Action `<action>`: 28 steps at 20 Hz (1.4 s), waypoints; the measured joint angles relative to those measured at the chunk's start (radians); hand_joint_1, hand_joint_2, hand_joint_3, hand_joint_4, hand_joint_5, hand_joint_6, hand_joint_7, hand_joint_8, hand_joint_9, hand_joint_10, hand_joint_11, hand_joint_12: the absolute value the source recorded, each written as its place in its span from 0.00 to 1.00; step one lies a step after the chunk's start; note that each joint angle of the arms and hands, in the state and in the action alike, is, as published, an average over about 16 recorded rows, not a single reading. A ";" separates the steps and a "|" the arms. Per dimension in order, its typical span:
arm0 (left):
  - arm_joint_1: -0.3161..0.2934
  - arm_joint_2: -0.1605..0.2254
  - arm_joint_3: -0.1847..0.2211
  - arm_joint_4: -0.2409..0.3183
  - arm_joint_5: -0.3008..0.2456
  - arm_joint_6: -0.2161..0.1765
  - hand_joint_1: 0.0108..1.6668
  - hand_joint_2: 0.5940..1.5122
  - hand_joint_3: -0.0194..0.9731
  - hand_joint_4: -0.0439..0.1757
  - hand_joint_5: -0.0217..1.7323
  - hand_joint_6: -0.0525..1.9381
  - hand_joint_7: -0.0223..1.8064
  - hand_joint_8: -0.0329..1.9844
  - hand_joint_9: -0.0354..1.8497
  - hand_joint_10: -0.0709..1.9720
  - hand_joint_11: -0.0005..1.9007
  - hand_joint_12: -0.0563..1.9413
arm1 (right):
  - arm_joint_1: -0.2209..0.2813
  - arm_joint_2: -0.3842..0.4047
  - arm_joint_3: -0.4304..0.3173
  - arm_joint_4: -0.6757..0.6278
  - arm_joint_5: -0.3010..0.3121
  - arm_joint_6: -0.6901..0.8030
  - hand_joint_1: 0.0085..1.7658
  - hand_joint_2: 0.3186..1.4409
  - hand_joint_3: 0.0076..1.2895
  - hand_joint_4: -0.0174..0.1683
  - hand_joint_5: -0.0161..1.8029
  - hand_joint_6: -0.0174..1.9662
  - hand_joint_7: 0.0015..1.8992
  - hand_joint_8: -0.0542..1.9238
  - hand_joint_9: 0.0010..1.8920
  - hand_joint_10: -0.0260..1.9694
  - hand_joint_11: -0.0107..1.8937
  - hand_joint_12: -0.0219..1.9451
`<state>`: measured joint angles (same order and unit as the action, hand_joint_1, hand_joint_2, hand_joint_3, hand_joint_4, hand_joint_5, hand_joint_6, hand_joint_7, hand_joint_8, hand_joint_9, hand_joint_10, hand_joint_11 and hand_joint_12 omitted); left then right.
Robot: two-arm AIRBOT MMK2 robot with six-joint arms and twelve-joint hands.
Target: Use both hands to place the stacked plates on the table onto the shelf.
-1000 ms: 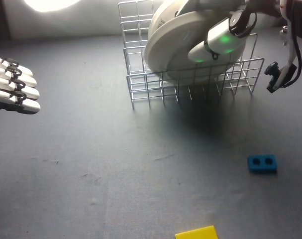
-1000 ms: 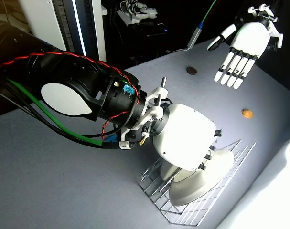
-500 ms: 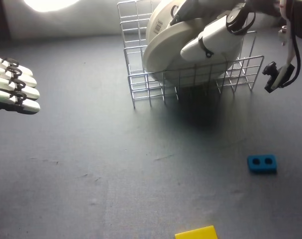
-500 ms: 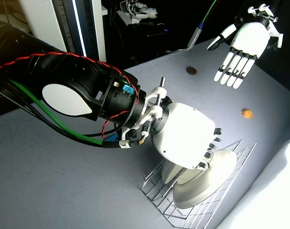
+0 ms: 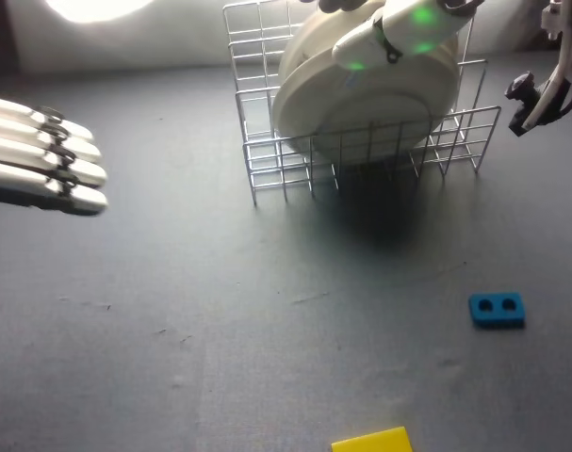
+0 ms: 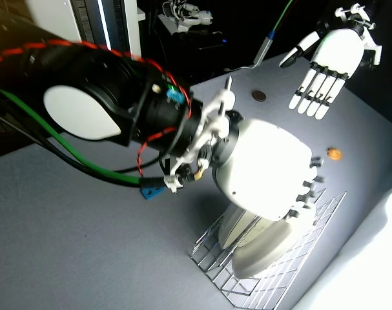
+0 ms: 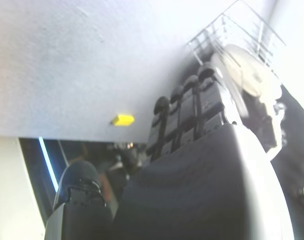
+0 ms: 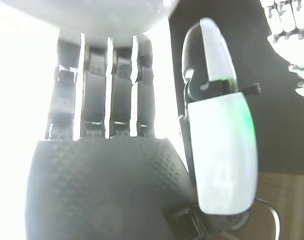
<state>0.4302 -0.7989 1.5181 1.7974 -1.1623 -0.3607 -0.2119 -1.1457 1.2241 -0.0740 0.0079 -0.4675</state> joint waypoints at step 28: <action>0.027 -0.013 -0.142 -0.074 -0.056 0.115 0.34 0.81 0.01 0.77 0.79 0.97 0.87 0.96 0.87 0.96 0.83 0.98 | 0.015 0.511 -0.432 -0.021 0.119 -0.445 0.26 0.91 0.00 0.36 0.77 0.94 0.84 0.98 0.89 0.97 0.95 0.98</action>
<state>0.4576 -0.8119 1.3764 1.7233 -1.2179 -0.2460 -0.1972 -0.6348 0.7923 -0.0946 0.1267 -0.9128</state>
